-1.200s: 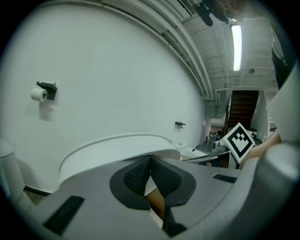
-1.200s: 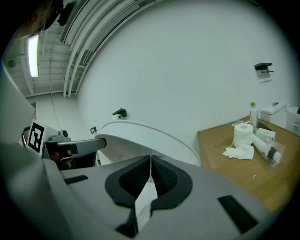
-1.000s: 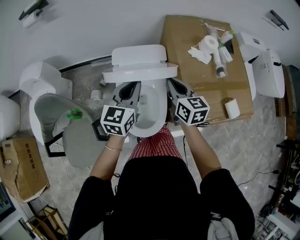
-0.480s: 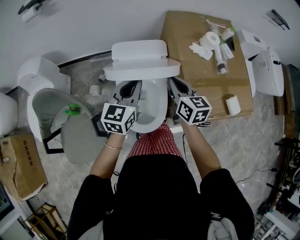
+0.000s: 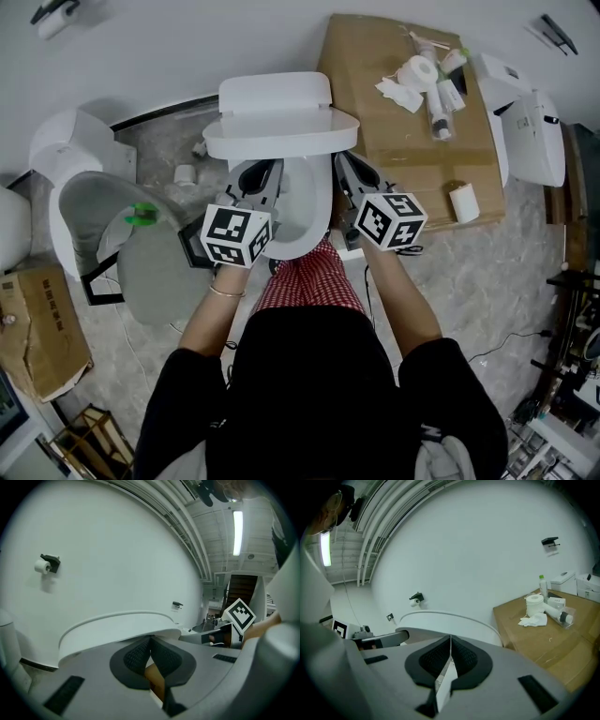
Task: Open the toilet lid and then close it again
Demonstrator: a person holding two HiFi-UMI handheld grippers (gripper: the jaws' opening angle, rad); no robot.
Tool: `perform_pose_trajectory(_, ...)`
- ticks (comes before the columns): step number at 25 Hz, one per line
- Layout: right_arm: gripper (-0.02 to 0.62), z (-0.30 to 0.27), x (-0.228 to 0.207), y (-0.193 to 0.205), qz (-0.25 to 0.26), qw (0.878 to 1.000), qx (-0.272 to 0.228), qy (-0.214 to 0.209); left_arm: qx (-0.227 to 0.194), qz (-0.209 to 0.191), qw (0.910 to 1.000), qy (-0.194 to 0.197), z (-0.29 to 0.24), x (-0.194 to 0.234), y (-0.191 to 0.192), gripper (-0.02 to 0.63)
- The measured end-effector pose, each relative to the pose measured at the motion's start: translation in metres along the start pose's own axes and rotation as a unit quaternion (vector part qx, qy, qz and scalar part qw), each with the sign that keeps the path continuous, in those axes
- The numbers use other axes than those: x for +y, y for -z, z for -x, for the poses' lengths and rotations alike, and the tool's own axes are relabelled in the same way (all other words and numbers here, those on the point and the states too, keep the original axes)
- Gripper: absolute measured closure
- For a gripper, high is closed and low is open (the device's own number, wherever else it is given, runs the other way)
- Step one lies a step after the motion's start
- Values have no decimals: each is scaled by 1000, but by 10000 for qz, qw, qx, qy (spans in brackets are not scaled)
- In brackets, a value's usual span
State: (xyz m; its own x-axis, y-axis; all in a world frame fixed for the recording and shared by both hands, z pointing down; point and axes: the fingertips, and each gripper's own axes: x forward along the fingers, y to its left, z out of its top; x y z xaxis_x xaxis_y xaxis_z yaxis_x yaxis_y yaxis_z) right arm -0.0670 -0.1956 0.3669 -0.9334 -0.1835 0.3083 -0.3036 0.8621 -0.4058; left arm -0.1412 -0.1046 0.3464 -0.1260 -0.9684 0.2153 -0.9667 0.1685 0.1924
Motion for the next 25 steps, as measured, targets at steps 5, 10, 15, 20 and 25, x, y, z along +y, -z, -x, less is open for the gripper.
perform_pose_trajectory(5, 572, 13, -1, -7, -31, 9999, -154, 64, 20, 26, 10000, 64, 1, -6, 3, 601)
perform_pose_trajectory(10, 572, 15, 4, -24, 175, 9993, -329, 77, 56, -14, 9999, 101, 4, -10, 6, 601)
perform_pose_trajectory(15, 572, 8, 11, -36, 391, 9985, -372, 31, 54, 21, 9999, 122, 6, -14, 9, 603)
perform_pose_trajectory(20, 572, 4, 14, -33, 462, 9983, -349, 17, 36, 82, 9999, 96, 8, -14, 13, 603)
perform_pose_trajectory(25, 572, 6, 15, -29, 536, 9980, -336, 69, 26, 116, 9999, 77, 12, -14, 17, 601)
